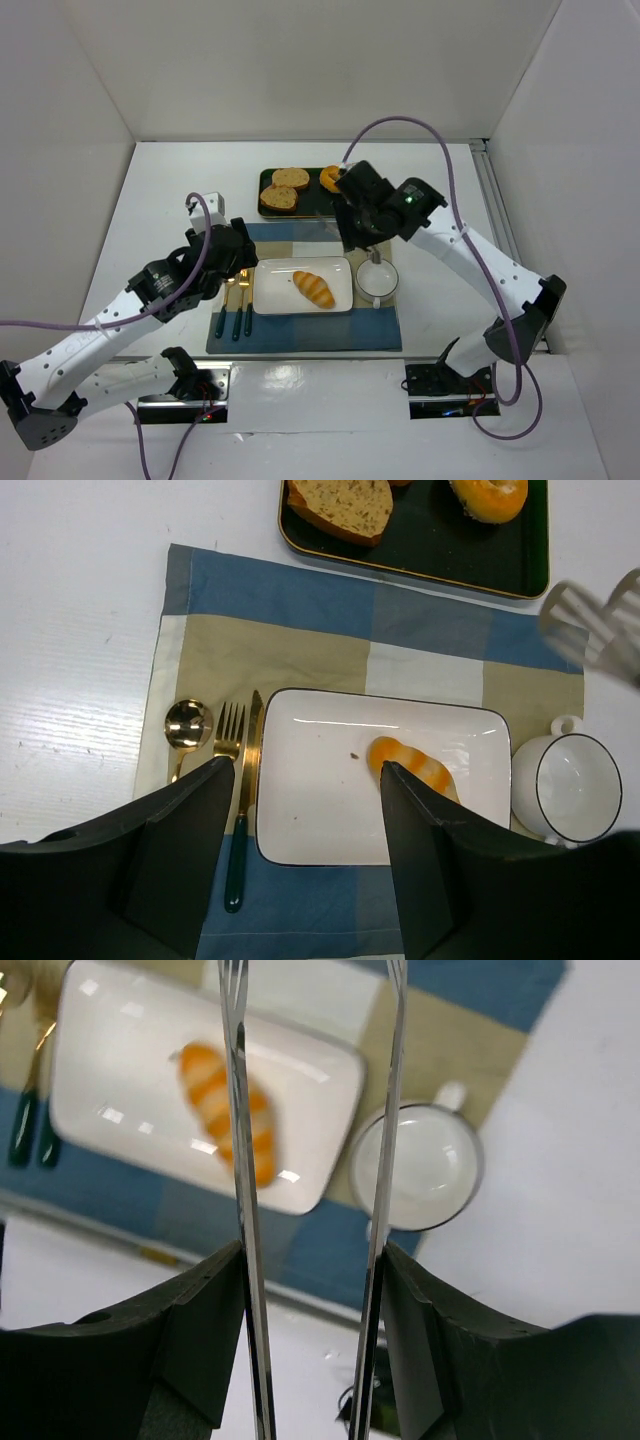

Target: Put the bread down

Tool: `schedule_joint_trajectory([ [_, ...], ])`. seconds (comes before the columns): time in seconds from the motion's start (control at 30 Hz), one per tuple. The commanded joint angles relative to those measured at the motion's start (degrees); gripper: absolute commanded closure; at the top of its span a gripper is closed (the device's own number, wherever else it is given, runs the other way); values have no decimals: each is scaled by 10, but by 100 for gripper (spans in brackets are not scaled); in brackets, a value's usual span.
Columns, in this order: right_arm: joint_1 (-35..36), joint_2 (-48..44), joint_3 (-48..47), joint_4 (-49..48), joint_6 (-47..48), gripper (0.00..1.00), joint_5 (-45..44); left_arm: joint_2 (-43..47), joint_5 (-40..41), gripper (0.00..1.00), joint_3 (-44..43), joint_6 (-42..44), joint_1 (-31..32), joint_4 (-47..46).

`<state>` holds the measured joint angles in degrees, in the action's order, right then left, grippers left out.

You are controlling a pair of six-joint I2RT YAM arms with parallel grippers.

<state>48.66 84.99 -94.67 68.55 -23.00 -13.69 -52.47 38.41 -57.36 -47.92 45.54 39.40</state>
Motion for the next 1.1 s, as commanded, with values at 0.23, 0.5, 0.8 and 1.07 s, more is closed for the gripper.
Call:
schedule_joint_trajectory([
  [0.23,-210,31,20,-167,119,41,19,17,-24,27,-22,-1,-3,1],
  [0.5,-367,126,52,-233,116,41,7,17,-29,27,-22,-12,-8,1],
  [0.8,-443,186,67,-283,103,42,-12,22,-34,27,-22,-12,-8,1],
  [1.07,-464,200,106,-262,97,43,1,22,-24,27,-22,-7,-8,6],
])
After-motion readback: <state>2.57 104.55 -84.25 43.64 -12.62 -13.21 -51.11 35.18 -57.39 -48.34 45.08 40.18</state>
